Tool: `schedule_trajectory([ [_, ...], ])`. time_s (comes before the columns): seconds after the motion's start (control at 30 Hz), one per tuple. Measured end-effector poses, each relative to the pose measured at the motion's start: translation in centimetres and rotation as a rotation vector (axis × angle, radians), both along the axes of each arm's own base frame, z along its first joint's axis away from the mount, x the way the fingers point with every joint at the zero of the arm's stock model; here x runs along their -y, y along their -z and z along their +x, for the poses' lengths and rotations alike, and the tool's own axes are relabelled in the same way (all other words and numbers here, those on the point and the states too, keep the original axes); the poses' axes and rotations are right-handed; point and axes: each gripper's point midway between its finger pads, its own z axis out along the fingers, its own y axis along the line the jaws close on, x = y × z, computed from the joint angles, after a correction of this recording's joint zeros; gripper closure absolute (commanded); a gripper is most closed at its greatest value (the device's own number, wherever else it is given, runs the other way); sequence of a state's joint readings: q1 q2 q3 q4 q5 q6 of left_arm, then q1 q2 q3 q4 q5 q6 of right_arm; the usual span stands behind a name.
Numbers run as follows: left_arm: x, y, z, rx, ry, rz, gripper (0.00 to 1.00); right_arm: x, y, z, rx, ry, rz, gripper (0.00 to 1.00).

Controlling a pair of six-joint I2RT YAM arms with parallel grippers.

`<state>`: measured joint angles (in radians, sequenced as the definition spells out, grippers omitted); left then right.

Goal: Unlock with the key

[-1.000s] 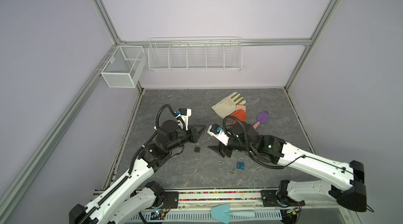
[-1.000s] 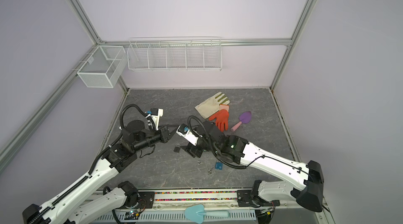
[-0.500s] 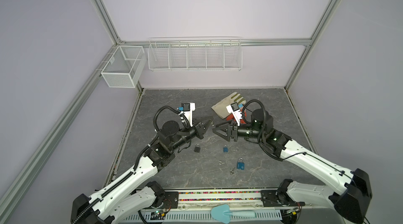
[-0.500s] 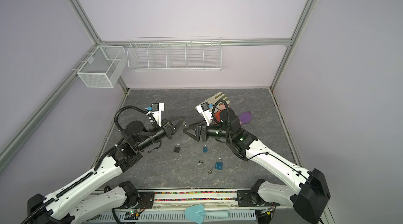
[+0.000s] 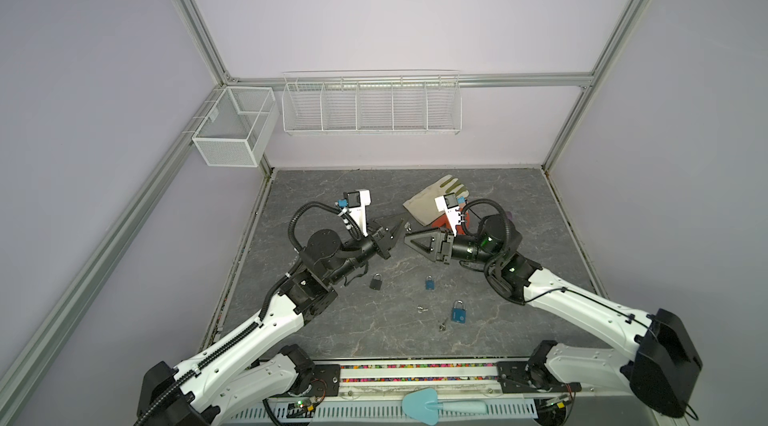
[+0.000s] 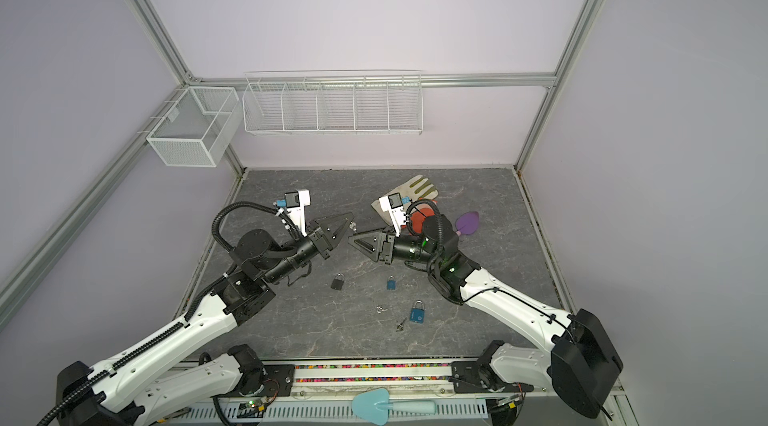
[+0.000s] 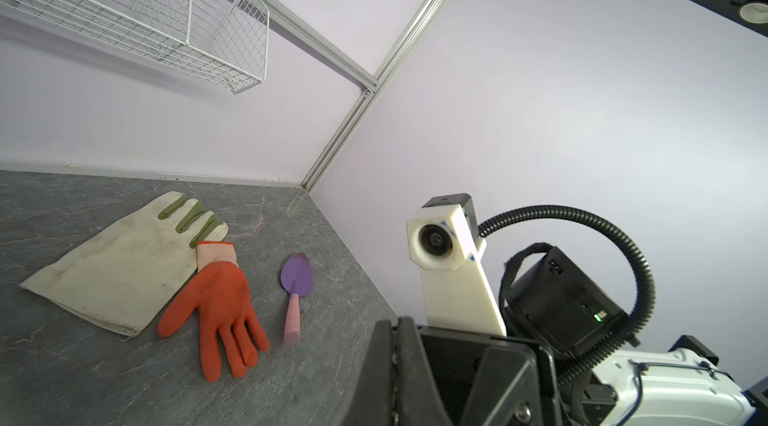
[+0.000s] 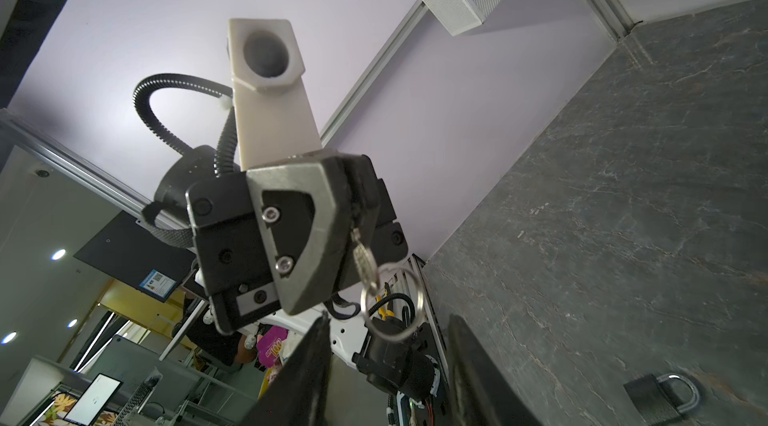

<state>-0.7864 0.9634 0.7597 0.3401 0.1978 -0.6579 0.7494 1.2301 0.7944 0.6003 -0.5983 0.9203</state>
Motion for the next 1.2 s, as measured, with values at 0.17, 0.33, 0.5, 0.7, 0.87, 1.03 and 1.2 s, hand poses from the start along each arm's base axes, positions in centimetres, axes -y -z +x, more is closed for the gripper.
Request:
schedule_trajectory([
  [0.17, 0.0, 0.0, 0.0, -0.010, 0.002, -0.007, 1.00, -0.3, -0.5, 0.5, 0.002, 0.006, 0.038, 0.62],
  [0.33, -0.1, -0.1, -0.1, -0.010, 0.002, -0.010, 1.00, -0.2, -0.8, 0.8, 0.004, 0.018, 0.047, 0.65],
  [0.5, -0.1, -0.1, -0.1, -0.011, 0.002, -0.009, 1.00, 0.0, -1.0, 1.2, 0.009, 0.039, 0.053, 0.67],
  [0.7, -0.1, -0.1, -0.1, -0.012, 0.003, -0.007, 1.00, 0.2, -1.3, 1.4, 0.014, 0.047, 0.058, 0.70],
  [0.87, -0.1, -0.1, -0.1, -0.012, 0.003, -0.008, 1.00, 0.1, -1.6, 1.4, 0.020, 0.044, 0.063, 0.74],
  [1.03, -0.1, 0.0, -0.1, -0.013, 0.003, -0.007, 1.00, 0.1, -1.9, 1.3, 0.031, 0.039, 0.066, 0.77],
  [1.2, -0.1, 0.0, -0.1, -0.013, 0.003, -0.007, 1.00, 0.1, -1.9, 1.3, 0.038, 0.038, 0.065, 0.80],
])
